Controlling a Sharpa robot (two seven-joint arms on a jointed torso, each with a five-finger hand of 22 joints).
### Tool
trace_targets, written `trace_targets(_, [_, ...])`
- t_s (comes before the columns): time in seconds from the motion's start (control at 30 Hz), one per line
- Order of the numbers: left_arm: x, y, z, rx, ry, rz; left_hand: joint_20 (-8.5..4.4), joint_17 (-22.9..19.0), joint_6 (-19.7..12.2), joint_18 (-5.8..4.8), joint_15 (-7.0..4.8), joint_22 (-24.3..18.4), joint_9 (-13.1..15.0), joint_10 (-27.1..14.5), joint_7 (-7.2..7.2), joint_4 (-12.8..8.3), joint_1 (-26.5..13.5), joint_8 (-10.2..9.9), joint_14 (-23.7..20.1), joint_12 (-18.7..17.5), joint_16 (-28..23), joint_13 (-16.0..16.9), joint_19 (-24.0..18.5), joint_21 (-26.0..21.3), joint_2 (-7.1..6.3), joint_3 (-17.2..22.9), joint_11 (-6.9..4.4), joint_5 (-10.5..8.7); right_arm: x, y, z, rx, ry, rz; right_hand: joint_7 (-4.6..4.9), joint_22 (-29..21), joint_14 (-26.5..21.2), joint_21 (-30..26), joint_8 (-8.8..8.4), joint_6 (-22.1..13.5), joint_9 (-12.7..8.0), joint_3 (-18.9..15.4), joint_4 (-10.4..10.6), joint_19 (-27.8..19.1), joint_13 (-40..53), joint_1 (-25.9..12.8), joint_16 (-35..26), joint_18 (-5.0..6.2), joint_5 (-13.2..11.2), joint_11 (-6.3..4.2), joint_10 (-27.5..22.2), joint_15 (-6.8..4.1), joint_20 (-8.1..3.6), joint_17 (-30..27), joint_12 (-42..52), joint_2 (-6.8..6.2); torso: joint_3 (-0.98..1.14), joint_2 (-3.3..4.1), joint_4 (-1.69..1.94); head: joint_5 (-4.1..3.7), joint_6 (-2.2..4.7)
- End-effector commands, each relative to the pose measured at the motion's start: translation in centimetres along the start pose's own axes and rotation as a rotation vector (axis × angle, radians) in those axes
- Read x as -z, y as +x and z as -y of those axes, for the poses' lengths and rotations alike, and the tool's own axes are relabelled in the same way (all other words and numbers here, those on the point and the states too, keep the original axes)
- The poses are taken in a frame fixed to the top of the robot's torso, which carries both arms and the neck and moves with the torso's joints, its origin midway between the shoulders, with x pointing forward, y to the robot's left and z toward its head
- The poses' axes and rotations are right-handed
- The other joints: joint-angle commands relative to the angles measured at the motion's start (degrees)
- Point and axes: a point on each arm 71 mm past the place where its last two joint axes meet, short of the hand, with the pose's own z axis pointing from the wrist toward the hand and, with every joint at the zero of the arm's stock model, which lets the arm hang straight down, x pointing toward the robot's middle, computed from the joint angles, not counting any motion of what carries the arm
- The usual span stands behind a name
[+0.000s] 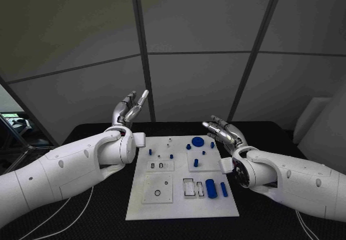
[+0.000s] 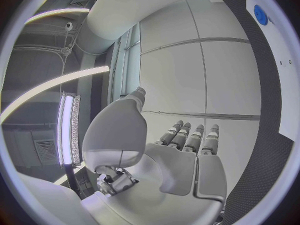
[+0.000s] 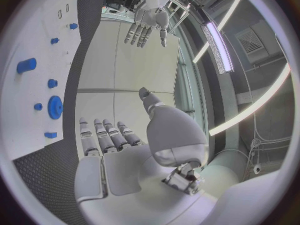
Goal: Assemble the parts on the task board
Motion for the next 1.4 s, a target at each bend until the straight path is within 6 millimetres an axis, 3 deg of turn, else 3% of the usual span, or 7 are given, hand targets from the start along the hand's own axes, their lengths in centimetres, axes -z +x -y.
trace_targets(0.03, [-0.1, 0.3, 0.4, 0.005, 0.038, -0.043, 0.55, 0.09, 0.68, -3.26, 0.66, 0.06, 0.12, 0.61, 0.27, 0.42, 1.33, 0.24, 0.17, 0.32, 0.42, 0.13, 0.07, 0.32, 0.12, 0.09, 0.25, 0.32, -0.1, 1.0, 0.3, 0.03, 0.022, -0.158, 7.83, 1.46, 14.25, 3.32, 1.78, 8.99, 1.09, 0.19, -4.23, 8.97, 1.1, 7.37, 2.81, 2.24, -0.95, 1.64, 12.73, 1.22, 0.43, 1.18, 2.17, -0.11, -0.01, 0.0, -0.01, 0.0, 0.01])
trace_targets(0.2, [0.0, -0.3, 0.5, 0.009, 0.032, -0.054, 0.63, 0.24, 1.74, -3.19, 1.12, 0.12, 0.27, 1.71, 0.72, 0.31, 1.7, 0.45, 1.14, 0.53, 0.62, 0.29, 0.29, 0.41, 0.95, 0.28, 0.75, 0.3, -0.6, -0.5, -0.8, 0.219, -0.099, -0.138, 7.45, 3.15, 32.38, 7.9, 5.35, 24.5, 2.72, 1.61, -7.74, 20.91, 2.36, 11.96, 6.62, 5.69, 0.63, 0.73, 32.51, -0.07, 0.39, 2.21, 6.42, -0.24, -0.09, 0.79, 0.16, 0.16, -0.66])
trace_targets(0.47, [0.4, -2.2, 1.0, 0.008, 0.045, -0.04, 0.63, 2.26, 14.13, -2.11, 4.11, 2.59, 1.85, 12.21, 3.24, -1.77, 4.85, 3.32, 16.39, 2.55, 4.85, 1.43, 12.4, 4.59, 4.28, -0.85, 3.32, 0.22, -1.1, -1.0, -2.0, 0.389, -0.198, -0.139, 6.24, 2.57, 42.11, 10.09, 5.76, 39.65, 2.45, 5.62, -9.45, 28.4, 1.65, 13.66, 5.4, 7.0, 1.71, -1.42, 41.28, -2.61, -0.55, 1.71, 4.51, -1.61, 0.04, 1.74, 0.21, -0.02, -0.69])
trace_targets(0.6, [0.6, -2.8, 1.2, 0.011, 0.047, -0.049, 0.39, 4.42, 22.15, 0.57, 2.16, 6.09, 2.68, 25.04, 4.64, -3.24, 6.52, 5.16, 34.81, 5.56, 10.59, 2.65, 30.39, 11.71, 5.05, -1.79, 5.21, 0.25, -1.4, -1.2, -3.0, 0.461, -0.24, -0.148, 5.52, 2.45, 46.35, 11.14, 5.22, 42.52, 2.46, 8.25, -9.45, 31.48, 1.72, 13.17, 5.24, 7.14, 1.69, -2.39, 44.8, -3.71, -1.8, 1.88, 3.61, -2.73, 0.08, 2.3, 0.35, -0.31, -0.46])
trace_targets(0.7, [0.9, -2.9, 1.4, 0.017, 0.045, -0.061, 0.39, 4.65, 30.04, 2.34, 0.45, 6.74, 3.43, 38.25, 4.82, -4.53, 7.87, 6.95, 40.18, 9.05, 11.97, 3.76, 35.3, 13.8, 5.41, -2.49, 7.36, 0.34, -1.8, -1.5, -4.1, 0.521, -0.26, -0.157, 4.94, 2.5, 48.98, 11.93, 5.09, 44.43, 2.52, 9.83, -9.32, 33.41, 1.74, 12.57, 5.27, 7.11, 1.47, -3.06, 47.35, -4.61, -2.66, 2.0, 3.3, -3.48, 0.09, 2.87, 0.59, -0.5, -0.16])
trace_targets(1.17, [3.0, -2.0, 2.6, 0.065, 0.014, -0.166, -3.0, 6.54, 40.08, 3.14, -3.49, 8.4, 2.94, 48.47, 4.88, -8.14, 11.04, 7.69, 54.18, 9.19, 14.12, 2.81, 49.74, 19.36, 6.73, -4.63, 4.38, 0.27, -4.3, -2.0, -8.4, 0.953, -0.263, -0.232, 2.4, 6.93, 66.1, 22.69, 4.22, 49.84, 2.62, 10.4, -9.03, 48.63, 1.93, 12.4, 10.43, 7.0, 2.14, -6.23, 55.31, -10.21, -9.27, 5.57, 2.19, -7.08, -0.2, 5.18, 1.26, -1.2, 0.56])
trace_targets(1.4, [4.4, -1.5, 3.3, 0.09, -0.003, -0.225, -3.23, 6.81, 40.44, 3.09, -3.66, 8.39, 2.79, 48.98, 4.82, -8.49, 11.24, 7.52, 54.86, 8.87, 14.01, 2.77, 50.31, 19.45, 6.81, -4.87, 4.26, 0.28, -5.0, -0.6, -9.5, 1.229, -0.227, -0.294, 1.35, 12.8, 70.93, 33.37, 2.94, 51.52, 2.51, 9.75, -8.26, 55.0, 1.99, 11.76, 27.09, 6.74, 3.08, -7.62, 55.29, -12.17, -12.05, 15.73, 1.96, -8.28, -0.68, 6.79, 1.7, -1.71, 0.54])
